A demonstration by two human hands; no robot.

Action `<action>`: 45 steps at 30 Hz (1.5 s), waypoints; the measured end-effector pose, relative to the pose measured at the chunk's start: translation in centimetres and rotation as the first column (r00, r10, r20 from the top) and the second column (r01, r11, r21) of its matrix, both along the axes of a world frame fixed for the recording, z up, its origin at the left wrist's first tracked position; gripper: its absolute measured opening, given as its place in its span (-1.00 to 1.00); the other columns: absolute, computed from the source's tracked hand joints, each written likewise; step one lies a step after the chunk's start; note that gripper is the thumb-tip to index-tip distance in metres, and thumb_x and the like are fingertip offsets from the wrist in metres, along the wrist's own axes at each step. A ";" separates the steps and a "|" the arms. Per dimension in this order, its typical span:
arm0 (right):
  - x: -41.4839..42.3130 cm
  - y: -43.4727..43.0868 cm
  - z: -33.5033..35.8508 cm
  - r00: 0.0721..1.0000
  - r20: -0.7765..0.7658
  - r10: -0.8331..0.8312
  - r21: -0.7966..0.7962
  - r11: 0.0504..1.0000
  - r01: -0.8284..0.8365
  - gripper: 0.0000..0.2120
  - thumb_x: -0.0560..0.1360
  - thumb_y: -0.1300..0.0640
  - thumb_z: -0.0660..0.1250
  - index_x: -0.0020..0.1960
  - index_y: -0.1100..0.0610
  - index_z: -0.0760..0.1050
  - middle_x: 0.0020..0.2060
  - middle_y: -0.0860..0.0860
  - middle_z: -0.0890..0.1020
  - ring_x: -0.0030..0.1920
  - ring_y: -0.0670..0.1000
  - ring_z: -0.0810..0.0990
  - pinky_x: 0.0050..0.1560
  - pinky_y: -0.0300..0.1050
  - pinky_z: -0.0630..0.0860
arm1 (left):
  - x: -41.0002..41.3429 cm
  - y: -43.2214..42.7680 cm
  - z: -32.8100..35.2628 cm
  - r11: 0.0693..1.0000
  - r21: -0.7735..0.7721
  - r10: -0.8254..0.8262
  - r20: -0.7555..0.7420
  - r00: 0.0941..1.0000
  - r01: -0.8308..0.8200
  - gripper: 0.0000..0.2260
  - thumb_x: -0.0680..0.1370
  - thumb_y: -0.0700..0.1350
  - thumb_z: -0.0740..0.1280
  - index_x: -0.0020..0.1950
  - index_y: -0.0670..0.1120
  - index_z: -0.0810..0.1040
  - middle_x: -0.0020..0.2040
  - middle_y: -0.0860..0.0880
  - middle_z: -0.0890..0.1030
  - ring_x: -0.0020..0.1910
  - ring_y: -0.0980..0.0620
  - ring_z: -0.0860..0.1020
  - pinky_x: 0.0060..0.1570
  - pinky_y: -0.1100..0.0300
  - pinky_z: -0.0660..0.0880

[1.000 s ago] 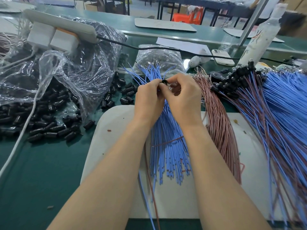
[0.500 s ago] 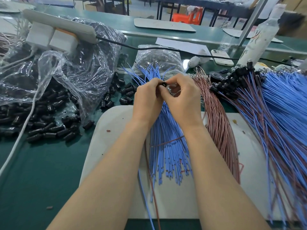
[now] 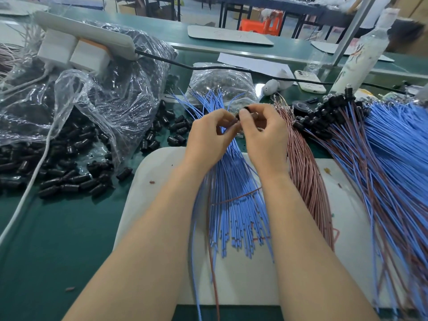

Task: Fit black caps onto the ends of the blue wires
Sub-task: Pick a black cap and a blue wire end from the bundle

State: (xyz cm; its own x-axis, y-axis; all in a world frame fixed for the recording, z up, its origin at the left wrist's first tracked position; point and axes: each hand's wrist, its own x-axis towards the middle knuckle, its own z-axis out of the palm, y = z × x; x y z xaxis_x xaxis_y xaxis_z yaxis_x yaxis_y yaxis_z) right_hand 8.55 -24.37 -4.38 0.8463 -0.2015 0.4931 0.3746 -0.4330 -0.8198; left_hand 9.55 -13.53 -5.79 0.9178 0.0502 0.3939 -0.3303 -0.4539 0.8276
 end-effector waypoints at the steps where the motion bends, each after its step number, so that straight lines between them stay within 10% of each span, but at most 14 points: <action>1: 0.1 -0.2 0.1 1.000 -0.025 0.005 0.089 0.996 -0.003 -0.96 0.52 0.16 0.34 -0.10 0.04 0.52 -0.26 -0.10 0.58 -0.26 -0.22 0.53 -0.16 -0.32 0.47 | 0.1 0.1 0.2 0.998 -0.047 -0.047 -0.029 0.998 0.046 -0.92 0.54 -0.06 0.37 -0.08 -0.06 0.60 -0.19 0.05 0.65 -0.27 0.10 0.54 -0.22 0.32 0.43; 6: 0.4 -0.5 0.1 0.980 -0.142 0.139 0.387 0.919 -0.075 -0.90 0.54 0.17 0.34 -0.15 0.04 0.52 -0.30 -0.05 0.59 -0.30 -0.17 0.54 -0.20 -0.27 0.49 | -0.2 0.1 0.5 0.975 -0.166 -0.162 -0.082 0.983 0.147 -0.90 0.58 -0.17 0.29 -0.10 -0.06 0.58 -0.25 0.06 0.64 -0.20 0.15 0.60 -0.01 0.22 0.52; 14: 0.8 -0.6 -0.5 0.957 -0.183 0.224 0.384 0.913 -0.140 -0.91 0.54 0.15 0.35 -0.15 0.07 0.54 -0.35 -0.06 0.63 -0.29 -0.10 0.59 -0.07 -0.08 0.58 | -0.5 -0.1 0.9 0.972 -0.187 -0.162 -0.111 0.980 0.140 -0.87 0.59 -0.20 0.28 -0.02 -0.21 0.60 -0.27 0.02 0.61 -0.27 0.19 0.56 -0.14 0.41 0.49; 22: 0.7 -0.1 -0.9 0.952 -0.192 0.237 0.448 0.884 -0.129 -0.89 0.54 0.18 0.34 -0.17 0.10 0.50 -0.44 -0.10 0.57 -0.43 -0.20 0.54 -0.27 -0.26 0.46 | -0.6 -0.5 0.7 0.962 -0.243 -0.161 -0.141 0.977 0.124 -0.85 0.60 -0.20 0.26 -0.02 -0.22 0.61 -0.20 -0.07 0.66 -0.14 0.03 0.63 0.04 0.18 0.53; 36: 0.8 0.1 -0.8 0.948 -0.233 0.216 0.420 0.902 -0.102 -0.90 0.53 0.17 0.35 -0.17 0.10 0.51 -0.31 0.04 0.60 -0.27 -0.01 0.57 -0.05 -0.02 0.54 | -0.1 -0.1 0.5 0.966 -0.218 -0.173 -0.141 0.975 0.140 -0.86 0.60 -0.17 0.27 -0.10 -0.14 0.59 -0.33 0.07 0.59 -0.39 0.31 0.50 -0.26 0.46 0.40; 45: 0.6 -0.6 -0.2 0.976 -0.164 0.144 0.494 0.868 -0.045 -0.90 0.52 0.15 0.37 -0.17 0.04 0.55 -0.44 -0.16 0.59 -0.40 -0.23 0.52 -0.24 -0.28 0.46 | 0.0 0.1 0.3 0.978 -0.168 -0.154 -0.163 0.975 0.126 -0.87 0.60 -0.15 0.25 -0.05 -0.11 0.58 -0.30 0.07 0.60 -0.51 0.33 0.42 -0.41 0.50 0.29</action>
